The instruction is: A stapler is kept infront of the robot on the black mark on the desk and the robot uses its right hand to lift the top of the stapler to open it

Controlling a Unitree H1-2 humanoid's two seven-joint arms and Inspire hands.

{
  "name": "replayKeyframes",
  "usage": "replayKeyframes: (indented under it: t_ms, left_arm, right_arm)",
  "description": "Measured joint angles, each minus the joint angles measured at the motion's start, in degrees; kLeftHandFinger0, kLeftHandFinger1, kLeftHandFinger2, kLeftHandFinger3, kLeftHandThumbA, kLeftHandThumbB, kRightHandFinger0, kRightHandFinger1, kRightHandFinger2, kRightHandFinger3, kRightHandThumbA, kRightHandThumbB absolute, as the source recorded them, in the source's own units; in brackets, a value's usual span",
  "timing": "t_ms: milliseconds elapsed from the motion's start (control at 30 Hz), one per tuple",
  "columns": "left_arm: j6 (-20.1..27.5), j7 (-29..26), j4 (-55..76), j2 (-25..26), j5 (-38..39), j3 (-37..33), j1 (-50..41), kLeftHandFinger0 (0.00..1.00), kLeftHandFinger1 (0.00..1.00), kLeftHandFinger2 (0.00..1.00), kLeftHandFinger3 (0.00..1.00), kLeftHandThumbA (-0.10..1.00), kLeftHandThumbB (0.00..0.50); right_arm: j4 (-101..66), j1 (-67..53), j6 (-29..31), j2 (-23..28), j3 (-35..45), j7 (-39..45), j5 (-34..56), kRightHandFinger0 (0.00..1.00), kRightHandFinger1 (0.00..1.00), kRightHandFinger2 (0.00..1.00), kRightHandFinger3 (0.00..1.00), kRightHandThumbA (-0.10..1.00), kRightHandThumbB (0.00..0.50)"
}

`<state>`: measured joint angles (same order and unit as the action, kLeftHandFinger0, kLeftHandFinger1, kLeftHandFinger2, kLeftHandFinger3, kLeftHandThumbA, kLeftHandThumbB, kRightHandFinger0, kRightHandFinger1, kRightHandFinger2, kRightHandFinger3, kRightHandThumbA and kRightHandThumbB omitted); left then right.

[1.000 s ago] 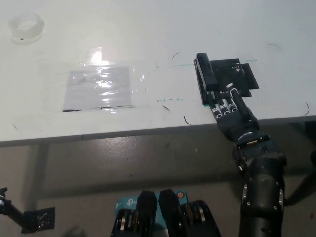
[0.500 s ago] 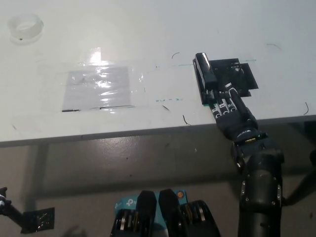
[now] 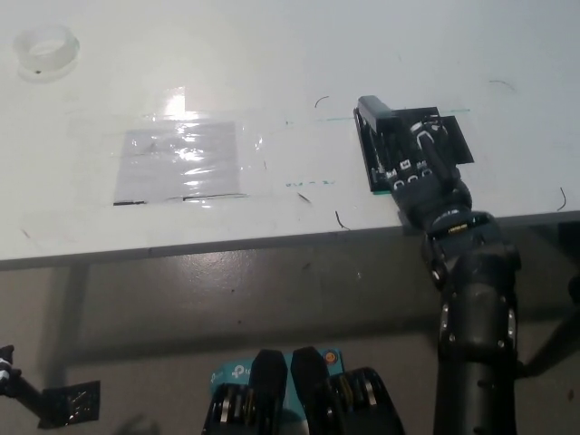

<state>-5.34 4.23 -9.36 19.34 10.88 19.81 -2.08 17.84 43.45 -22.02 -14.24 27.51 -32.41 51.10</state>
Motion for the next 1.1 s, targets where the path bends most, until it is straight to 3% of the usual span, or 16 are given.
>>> replayKeyframes:
  t_ms: [300,433,600,767,900,1100]
  left_arm:
    - [0.04,0.07,-0.22,0.0,0.0,-0.06,-0.1,0.42,0.52,0.69,0.83,0.6,0.0]
    - [0.35,0.17,-0.7,0.0,0.02,-0.09,-0.31,0.4,0.5,0.66,0.82,0.6,0.025]
    - [0.64,0.51,-0.96,-0.02,0.02,-0.21,-0.48,0.42,0.51,0.66,0.81,0.61,0.012]
    - [0.72,0.75,-1.12,-0.1,0.01,-0.32,-0.49,0.38,0.48,0.65,0.81,0.61,0.016]
    - [0.8,0.77,-1.14,-0.21,0.01,-0.34,-0.51,0.41,0.49,0.65,0.81,0.6,0.0]
    - [0.85,0.82,-1.14,-0.31,0.01,-0.38,-0.94,0.4,0.49,0.65,0.79,0.62,0.011]
  right_arm:
    - [2.49,6.52,1.2,0.14,-0.31,-0.33,-1.25,0.7,0.83,0.87,1.0,0.95,0.012]
    - [6.18,10.07,2.16,0.76,-0.32,-0.49,-1.88,0.74,0.87,0.92,1.0,0.96,0.001]
    - [11.64,14.41,4.12,2.13,-0.19,-0.5,-2.76,0.8,0.89,0.96,1.0,0.97,0.0]
    - [18.56,19.95,6.4,4.17,-0.06,-0.38,-3.49,0.75,0.86,0.9,0.99,0.96,0.005]
    - [25.54,24.75,8.67,6.19,0.16,0.52,-3.85,0.78,0.87,0.9,1.0,0.99,0.0]
    - [36.48,30.91,12.26,9.23,0.27,3.7,-5.0,0.72,0.85,0.9,1.0,0.99,0.0]
